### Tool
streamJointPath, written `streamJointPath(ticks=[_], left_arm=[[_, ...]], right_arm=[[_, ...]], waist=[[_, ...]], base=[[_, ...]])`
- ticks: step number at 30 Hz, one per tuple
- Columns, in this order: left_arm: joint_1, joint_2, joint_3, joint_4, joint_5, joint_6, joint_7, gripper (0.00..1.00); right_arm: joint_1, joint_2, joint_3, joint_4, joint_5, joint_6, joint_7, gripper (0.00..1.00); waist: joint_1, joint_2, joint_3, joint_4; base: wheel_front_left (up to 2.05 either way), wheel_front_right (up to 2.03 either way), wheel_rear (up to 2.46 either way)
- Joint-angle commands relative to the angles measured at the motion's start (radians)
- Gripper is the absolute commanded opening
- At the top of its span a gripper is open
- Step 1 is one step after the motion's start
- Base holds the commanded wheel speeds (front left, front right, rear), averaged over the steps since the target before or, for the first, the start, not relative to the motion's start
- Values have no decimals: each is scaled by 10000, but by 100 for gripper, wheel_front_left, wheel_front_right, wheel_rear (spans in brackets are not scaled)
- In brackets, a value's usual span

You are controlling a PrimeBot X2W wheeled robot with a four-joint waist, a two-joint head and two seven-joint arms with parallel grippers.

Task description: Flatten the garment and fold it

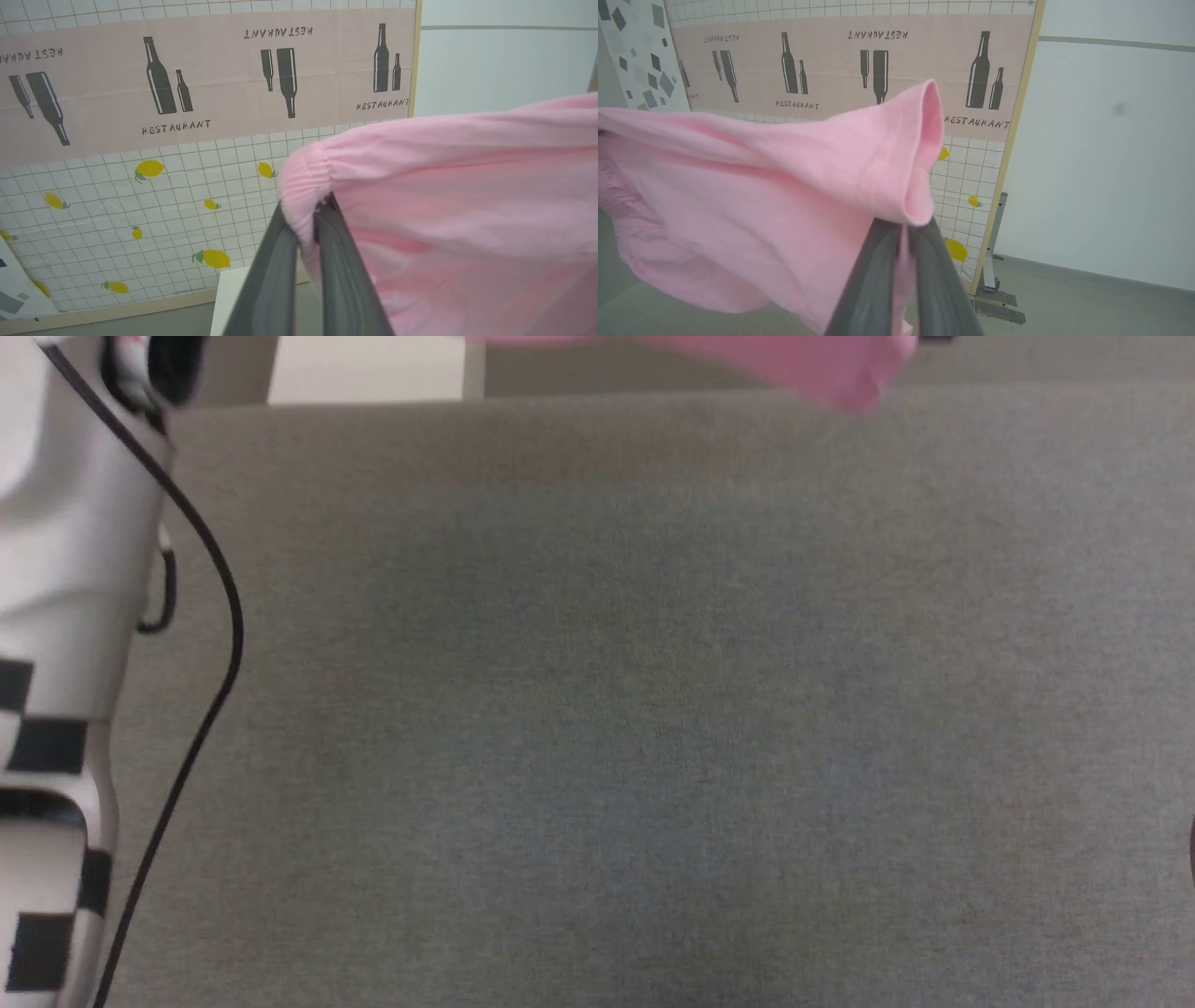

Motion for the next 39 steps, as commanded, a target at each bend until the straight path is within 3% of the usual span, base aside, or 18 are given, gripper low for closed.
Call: streamJointPath(ticks=[1,11,20,26,31,39], left_arm=[[-429,-31,115,469,188,147,-341,0],[-1210,-700,354,3408,20,40,-1926,0],[-141,-1378,415,4911,-443,-601,-2775,0],[1918,-1743,295,4764,-586,-931,-3043,0],[4188,-1805,216,3665,-492,-1018,-3070,0],[7789,-1604,-22,1122,-187,-675,-3065,0]], right_arm=[[-497,120,59,426,-208,-21,-372,0],[-1849,1265,1152,3412,-232,-21,-2137,0],[-853,1209,2535,4729,736,-21,-3143,0],[1291,660,3626,4230,1573,-21,-3823,0],[3441,140,4022,3201,2127,-21,-4251,0],[6861,-561,3446,1270,2139,-21,-3873,0]], waist=[[-2,69,1578,-632],[-2,69,2635,-1006],[-2,69,2214,-766],[-2,69,1147,-509],[-2,69,159,-429],[-2,69,-1285,-317]], base=[[0,0,0],[0,0,0],[0,0,0],[0,0,0],[0,0,0],[0,0,0]])
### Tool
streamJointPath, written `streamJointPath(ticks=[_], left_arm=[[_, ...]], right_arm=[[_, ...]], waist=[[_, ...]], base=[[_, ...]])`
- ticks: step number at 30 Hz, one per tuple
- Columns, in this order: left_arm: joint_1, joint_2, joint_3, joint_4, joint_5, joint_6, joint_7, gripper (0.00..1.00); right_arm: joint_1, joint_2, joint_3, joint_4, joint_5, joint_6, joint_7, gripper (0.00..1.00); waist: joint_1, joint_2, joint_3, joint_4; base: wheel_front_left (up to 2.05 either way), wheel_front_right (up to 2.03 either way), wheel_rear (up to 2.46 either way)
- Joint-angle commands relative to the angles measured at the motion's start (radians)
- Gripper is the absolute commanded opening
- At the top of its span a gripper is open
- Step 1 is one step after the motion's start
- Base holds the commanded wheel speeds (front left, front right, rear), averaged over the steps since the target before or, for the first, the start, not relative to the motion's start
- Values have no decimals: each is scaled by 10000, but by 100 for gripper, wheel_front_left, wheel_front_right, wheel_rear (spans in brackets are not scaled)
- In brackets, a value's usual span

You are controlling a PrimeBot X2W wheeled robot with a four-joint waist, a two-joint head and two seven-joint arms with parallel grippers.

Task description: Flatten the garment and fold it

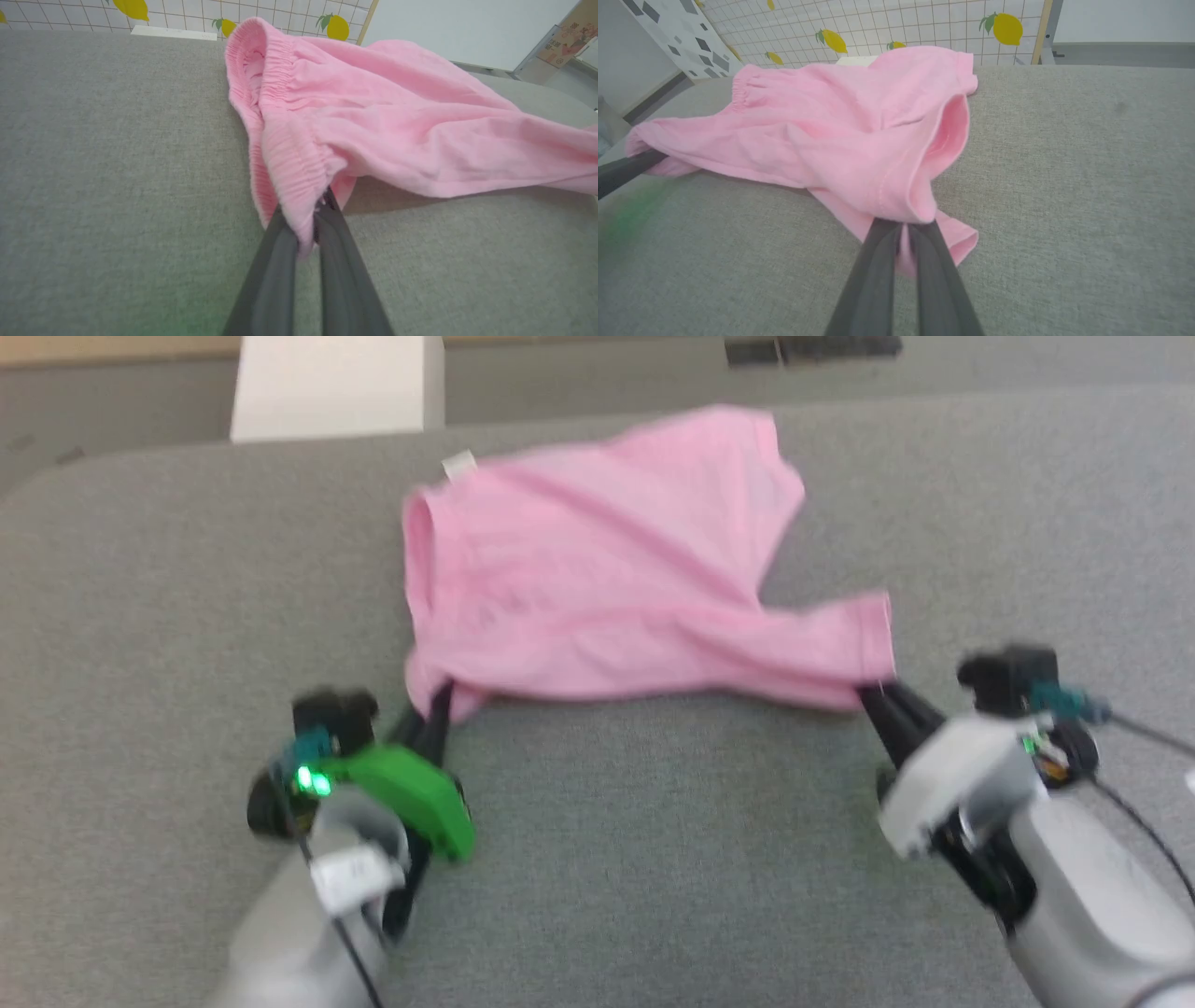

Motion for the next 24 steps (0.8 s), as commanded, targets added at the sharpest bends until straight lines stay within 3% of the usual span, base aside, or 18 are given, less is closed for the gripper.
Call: streamJointPath(ticks=[1,8,13,17,21,24], left_arm=[[648,163,-67,-526,57,173,13,0],[3620,1042,-324,-4150,37,1335,1328,0],[5515,1704,-341,-6809,-94,2374,2490,0],[6572,2062,-397,-8305,-216,2951,3216,0],[6991,2216,-421,-9216,-310,3206,3573,0],[6673,2192,-458,-9321,-347,3045,3644,0]], right_arm=[[663,-87,-228,-424,-150,-15,171,0],[3934,87,-1878,-3106,-935,-15,1513,0],[6162,743,-3200,-5288,-1658,-15,2883,0],[7461,1245,-3886,-6557,-2020,-15,3846,0],[8030,1574,-4297,-7334,-2205,-15,4514,0],[7733,1678,-4369,-7399,-2248,-15,4752,0]], waist=[[1,69,-1129,214],[1,69,-1859,241],[1,69,-2129,327],[1,69,-2220,428],[1,69,-2098,542],[1,69,-1914,639]], base=[[0,0,0],[0,0,0],[0,0,0],[0,0,0],[0,0,0],[0,0,0]])
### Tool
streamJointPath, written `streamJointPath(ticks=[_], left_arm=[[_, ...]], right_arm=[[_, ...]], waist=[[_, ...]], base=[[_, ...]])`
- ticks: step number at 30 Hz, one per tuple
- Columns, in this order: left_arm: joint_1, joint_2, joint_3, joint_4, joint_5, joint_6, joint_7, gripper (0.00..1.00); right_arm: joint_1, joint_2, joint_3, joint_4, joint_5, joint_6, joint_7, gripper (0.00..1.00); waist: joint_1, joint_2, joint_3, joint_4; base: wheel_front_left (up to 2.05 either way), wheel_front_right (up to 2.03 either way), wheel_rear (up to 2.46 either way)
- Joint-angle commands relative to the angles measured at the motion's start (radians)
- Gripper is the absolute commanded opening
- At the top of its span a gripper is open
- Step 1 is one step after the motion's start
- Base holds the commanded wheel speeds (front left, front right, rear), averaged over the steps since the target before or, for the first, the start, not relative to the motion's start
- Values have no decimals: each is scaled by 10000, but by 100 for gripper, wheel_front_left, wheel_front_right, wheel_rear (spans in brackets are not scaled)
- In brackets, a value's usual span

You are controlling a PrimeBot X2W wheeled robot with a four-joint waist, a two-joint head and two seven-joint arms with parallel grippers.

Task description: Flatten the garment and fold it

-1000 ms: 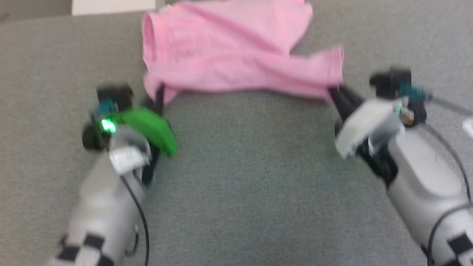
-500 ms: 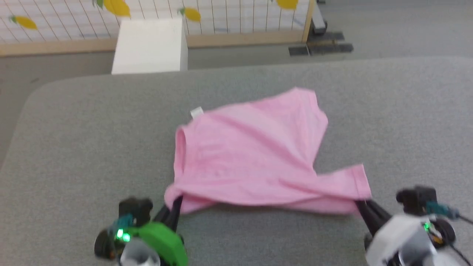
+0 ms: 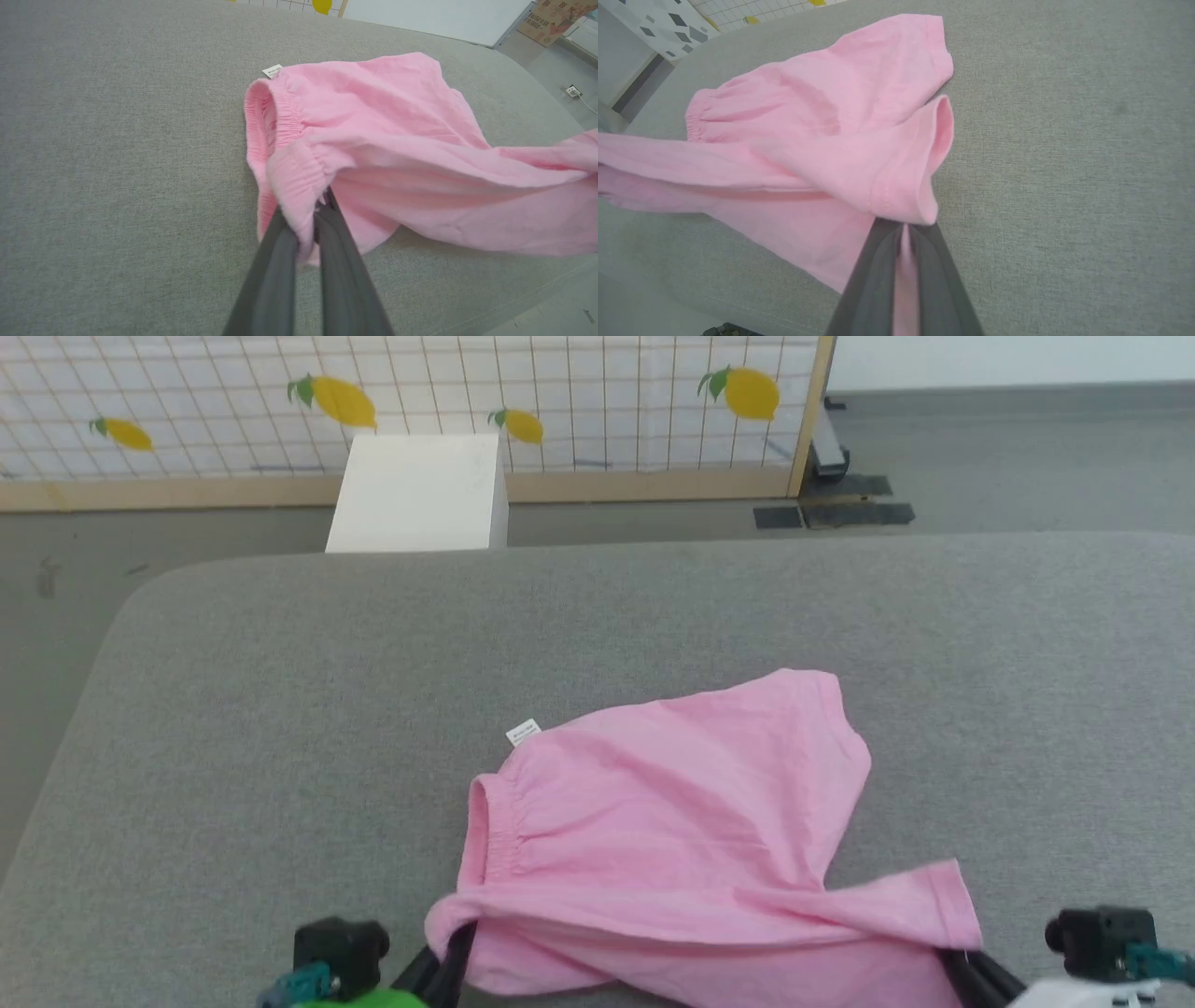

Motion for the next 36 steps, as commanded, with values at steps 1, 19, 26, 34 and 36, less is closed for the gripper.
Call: streamJointPath(ticks=[1,19,26,34,36], left_arm=[[-390,27,11,65,-127,-142,56,0],[-4513,-1108,72,3051,-372,-1680,-456,0],[-5859,-1469,28,4824,-396,-2149,-601,0],[-6499,-1814,-109,6516,-496,-2594,-863,0],[-6499,-1891,-168,6779,-568,-2711,-890,0]], right_arm=[[-420,53,-3,43,-1,-15,70,0],[-6291,-1082,668,4007,834,-15,293,0],[-7954,-1426,1428,5843,1132,-15,15,0],[-8802,-1588,2475,7644,1482,-15,-984,0],[-8844,-1605,2751,7988,1592,-15,-1249,36]], waist=[[2,69,214,116],[2,69,2119,572],[2,69,2779,711],[2,69,2939,724],[2,69,2871,734]], base=[[0,0,0],[0,0,0],[0,0,0],[0,0,0],[0,0,0]])
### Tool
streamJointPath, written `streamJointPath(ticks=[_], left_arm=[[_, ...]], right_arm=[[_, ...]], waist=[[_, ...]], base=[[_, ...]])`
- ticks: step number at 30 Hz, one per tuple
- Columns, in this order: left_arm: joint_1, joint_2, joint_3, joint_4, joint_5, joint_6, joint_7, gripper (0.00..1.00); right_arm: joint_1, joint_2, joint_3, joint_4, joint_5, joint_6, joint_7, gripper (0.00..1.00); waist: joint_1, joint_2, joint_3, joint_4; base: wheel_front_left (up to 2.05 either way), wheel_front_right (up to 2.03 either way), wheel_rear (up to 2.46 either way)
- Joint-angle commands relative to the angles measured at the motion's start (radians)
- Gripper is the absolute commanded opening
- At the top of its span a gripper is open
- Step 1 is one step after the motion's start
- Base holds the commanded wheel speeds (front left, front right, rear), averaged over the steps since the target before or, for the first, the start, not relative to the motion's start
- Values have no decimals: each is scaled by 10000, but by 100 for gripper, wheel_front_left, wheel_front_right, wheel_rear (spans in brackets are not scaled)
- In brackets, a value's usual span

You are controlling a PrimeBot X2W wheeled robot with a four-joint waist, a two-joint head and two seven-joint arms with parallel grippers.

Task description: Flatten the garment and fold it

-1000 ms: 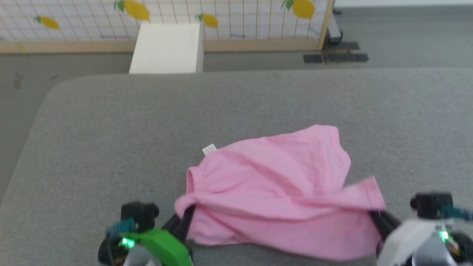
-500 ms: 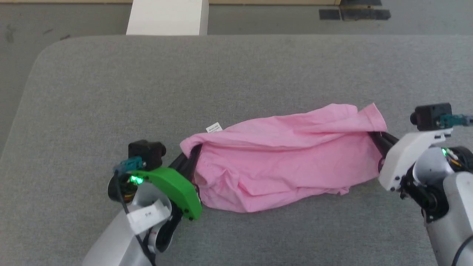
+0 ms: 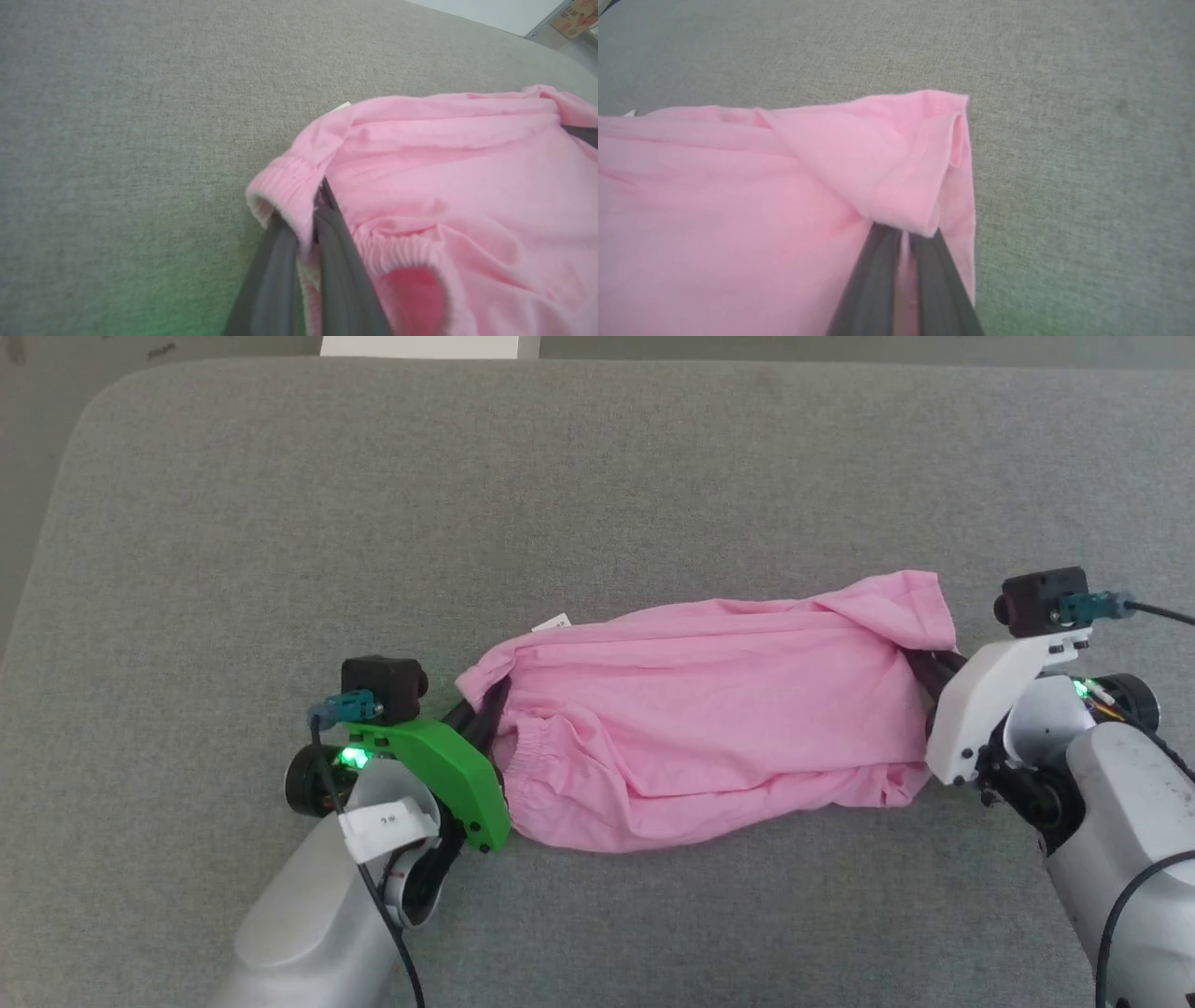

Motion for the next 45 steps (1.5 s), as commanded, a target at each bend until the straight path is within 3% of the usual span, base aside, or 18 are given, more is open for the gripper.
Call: streamJointPath(ticks=[1,2,3,4,8,15,19,24,33,38,45], left_arm=[[-100,-81,-65,156,-77,-75,-81,2],[-66,-110,-84,243,-107,-112,-128,32],[-22,-125,-91,298,-145,-139,-150,93],[39,-135,-54,329,-183,-144,-262,100],[369,-50,101,223,-178,23,-735,100],[1217,443,463,-794,166,954,-1462,100],[1769,830,615,-1630,241,1438,-1325,100],[2370,1301,558,-2945,178,1729,-575,100],[2900,1846,-173,-4002,-300,1774,1852,100],[2543,1891,-410,-3279,-524,1636,2740,100],[1608,1739,-676,-1787,-877,1243,3882,100]], right_arm=[[-99,-33,166,205,107,-15,-170,62],[-98,-59,294,351,152,-15,-357,100],[-94,-87,380,441,167,-15,-552,100],[-64,-99,451,543,200,-15,-816,100],[152,-125,652,755,204,-15,-1792,100],[995,-3,335,419,-244,-15,-3573,100],[1617,141,-58,-138,-607,-15,-4024,100],[2657,323,-680,-1286,-1211,-15,-3937,100],[5225,1126,-1794,-5021,-2465,-15,-2712,100],[5945,1537,-1965,-6297,-2727,-15,-2075,100],[6277,1850,-2004,-7077,-2815,-15,-1592,100]], waist=[[0,69,-97,16],[0,69,-176,30],[0,69,-243,39],[0,69,-359,46],[0,69,-859,41],[0,69,-1808,-122],[0,69,-2237,-299],[0,69,-2580,-468],[0,69,-2711,-963],[0,69,-2573,-1261],[0,69,-2183,-1533]], base=[[0,0,0],[0,0,0],[0,0,0],[0,0,0],[0,0,0],[0,0,0],[0,0,0],[0,0,0],[0,0,0],[0,0,0],[0,0,0]])
